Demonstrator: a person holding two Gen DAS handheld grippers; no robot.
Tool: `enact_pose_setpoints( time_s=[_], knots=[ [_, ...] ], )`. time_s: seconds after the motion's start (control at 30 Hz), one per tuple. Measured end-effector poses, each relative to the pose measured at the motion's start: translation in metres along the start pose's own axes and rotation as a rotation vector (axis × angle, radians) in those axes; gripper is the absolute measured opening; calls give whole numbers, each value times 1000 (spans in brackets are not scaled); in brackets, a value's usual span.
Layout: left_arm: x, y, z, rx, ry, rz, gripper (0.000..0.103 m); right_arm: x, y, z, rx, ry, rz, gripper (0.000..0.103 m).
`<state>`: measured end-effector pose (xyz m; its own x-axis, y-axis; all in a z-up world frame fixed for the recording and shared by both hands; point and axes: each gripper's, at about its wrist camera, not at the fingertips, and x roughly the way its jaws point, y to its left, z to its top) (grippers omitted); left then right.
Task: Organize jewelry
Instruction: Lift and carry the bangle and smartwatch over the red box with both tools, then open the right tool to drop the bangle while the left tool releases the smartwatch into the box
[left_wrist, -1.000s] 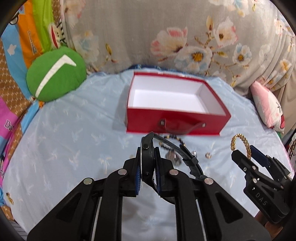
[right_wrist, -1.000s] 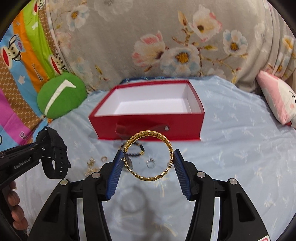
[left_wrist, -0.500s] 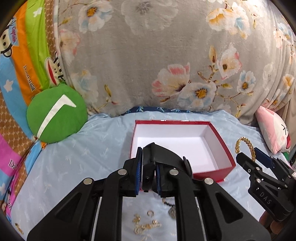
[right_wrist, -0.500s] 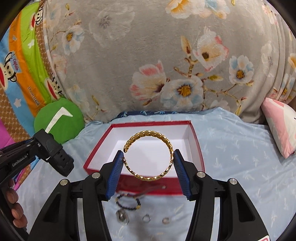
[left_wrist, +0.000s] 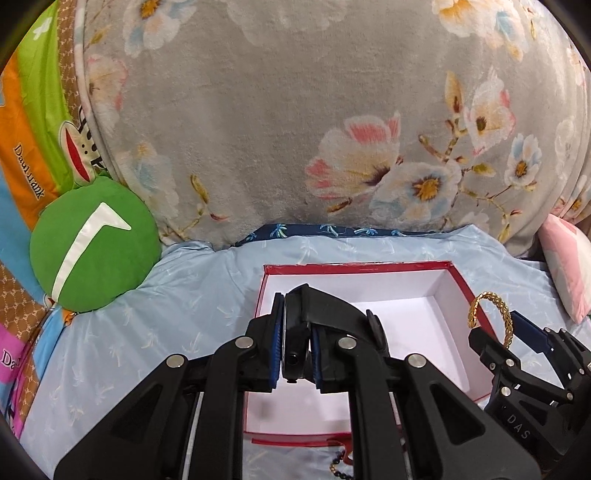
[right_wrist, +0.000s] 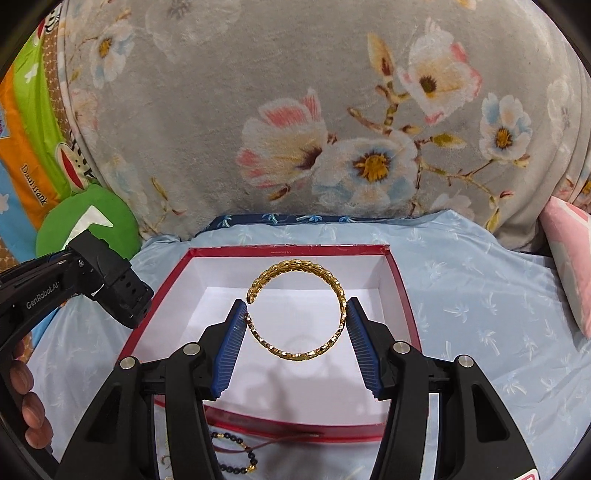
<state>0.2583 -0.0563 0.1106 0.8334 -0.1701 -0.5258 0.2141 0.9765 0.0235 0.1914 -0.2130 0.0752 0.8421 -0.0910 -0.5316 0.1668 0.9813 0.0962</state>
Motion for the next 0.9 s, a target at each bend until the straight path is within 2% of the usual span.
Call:
enact_pose_setpoints(
  time_s=[0.5, 0.53, 0.6, 0.67, 0.73, 0.8, 0.9],
  knots=[
    [66, -14, -15, 13, 101, -8, 13, 54, -12, -10, 11, 64, -29, 55],
    [71, -15, -16, 13, 115, -18, 16, 57, -12, -11, 6, 69, -30, 55],
    [81, -16, -19, 15, 150, -20, 29, 61, -11, -13, -1, 62, -45, 67],
    [85, -16, -22, 16, 156, -15, 48, 60, -13, -15, 7, 47, -56, 70],
    [86, -15, -25, 20, 155, -11, 54, 59, -15, -15, 16, 43, -55, 71],
    [85, -12, -27, 10, 160, -10, 55, 54, -18, -14, 26, 37, -53, 71],
    [80, -9, -25, 0, 151, -7, 73, 39, -20, -14, 31, 7, -56, 75]
  ],
)
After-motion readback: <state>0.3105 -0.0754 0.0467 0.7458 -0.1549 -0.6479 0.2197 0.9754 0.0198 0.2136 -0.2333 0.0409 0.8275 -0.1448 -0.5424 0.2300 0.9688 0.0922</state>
